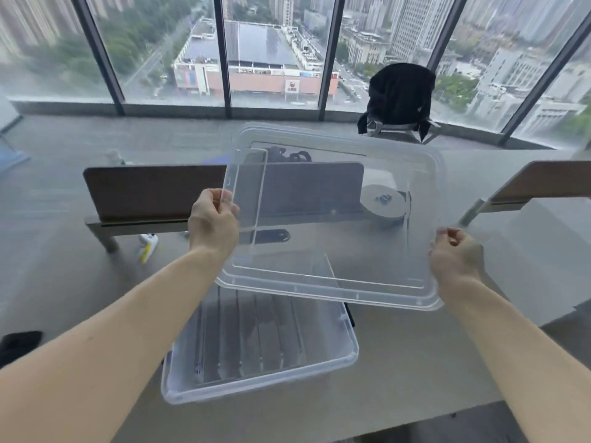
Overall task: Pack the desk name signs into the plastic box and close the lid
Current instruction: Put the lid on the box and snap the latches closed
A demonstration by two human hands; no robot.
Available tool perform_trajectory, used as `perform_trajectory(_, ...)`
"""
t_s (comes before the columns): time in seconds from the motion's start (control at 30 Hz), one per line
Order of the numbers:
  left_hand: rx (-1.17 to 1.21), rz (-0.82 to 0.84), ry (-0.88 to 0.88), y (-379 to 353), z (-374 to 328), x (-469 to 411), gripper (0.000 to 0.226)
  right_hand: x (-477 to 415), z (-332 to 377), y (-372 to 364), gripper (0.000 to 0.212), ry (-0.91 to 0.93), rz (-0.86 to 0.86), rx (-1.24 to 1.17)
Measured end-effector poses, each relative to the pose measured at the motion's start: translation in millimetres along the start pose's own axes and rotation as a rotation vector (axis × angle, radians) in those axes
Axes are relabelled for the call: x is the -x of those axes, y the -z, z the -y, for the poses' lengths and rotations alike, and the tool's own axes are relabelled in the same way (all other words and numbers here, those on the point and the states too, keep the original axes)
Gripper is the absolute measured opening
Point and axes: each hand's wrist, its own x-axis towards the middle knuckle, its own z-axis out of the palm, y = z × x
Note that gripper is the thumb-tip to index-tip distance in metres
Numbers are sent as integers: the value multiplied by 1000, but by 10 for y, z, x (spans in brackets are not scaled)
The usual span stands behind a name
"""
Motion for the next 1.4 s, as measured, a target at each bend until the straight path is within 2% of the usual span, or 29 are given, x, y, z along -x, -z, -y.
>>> perform_trajectory(0.07, -7, -20, -45, 212, -45, -26, 21, 161, 201, 1, 26, 43, 3, 22)
perform_trajectory(0.2, -224, -105, -194, 676, -138, -39, 33, 406, 480, -8, 28, 145, -1, 90)
perform_trajectory(0.37, -269, -192, -267, 1112, -213, -98, 29, 563, 648, -125, 27, 241, 37, 99)
perform_trajectory(0.57, -266, -159, -364, 1539, -82, -121, 5, 527, 633, -244, 11, 174, 319, -291)
perform_trajectory(0.63, -263, -136, -363, 1663, -13, -89, 16, 516, 609, -237, 21, 142, 423, -383)
perform_trajectory(0.73, -220, -13, -276, 1824, 186, 6, 26, 437, 519, -238, 29, -111, 509, -586)
perform_trajectory(0.83, -93, 164, -165, 1901, 476, 10, 29, 339, 346, -315, 32, -290, 621, -408)
perform_trajectory(0.9, -80, 194, -53, 1865, 658, -4, 26, 334, 216, -401, 25, -317, 644, -362)
perform_trajectory(0.97, -52, 180, 64, 1760, 822, 15, 31, 379, 87, -500, 30, -220, 610, -309)
perform_trajectory(1.0, -42, 162, 113, 1702, 892, 52, 26, 402, 21, -552, 36, -146, 587, -248)
perform_trajectory(1.07, -114, 116, 124, 1584, 1034, 153, 20, 467, -119, -664, 43, -64, 561, -176)
perform_trajectory(1.2, -176, 92, 147, 1417, 1446, 255, 38, 522, -405, -868, 26, 69, 534, 10)
perform_trajectory(1.27, -192, 89, 210, 1372, 1583, 260, 49, 528, -541, -936, 28, 114, 519, 125)
perform_trajectory(1.4, -319, 91, 212, 1273, 1749, 279, 41, 569, -724, -1066, 34, 132, 481, 256)
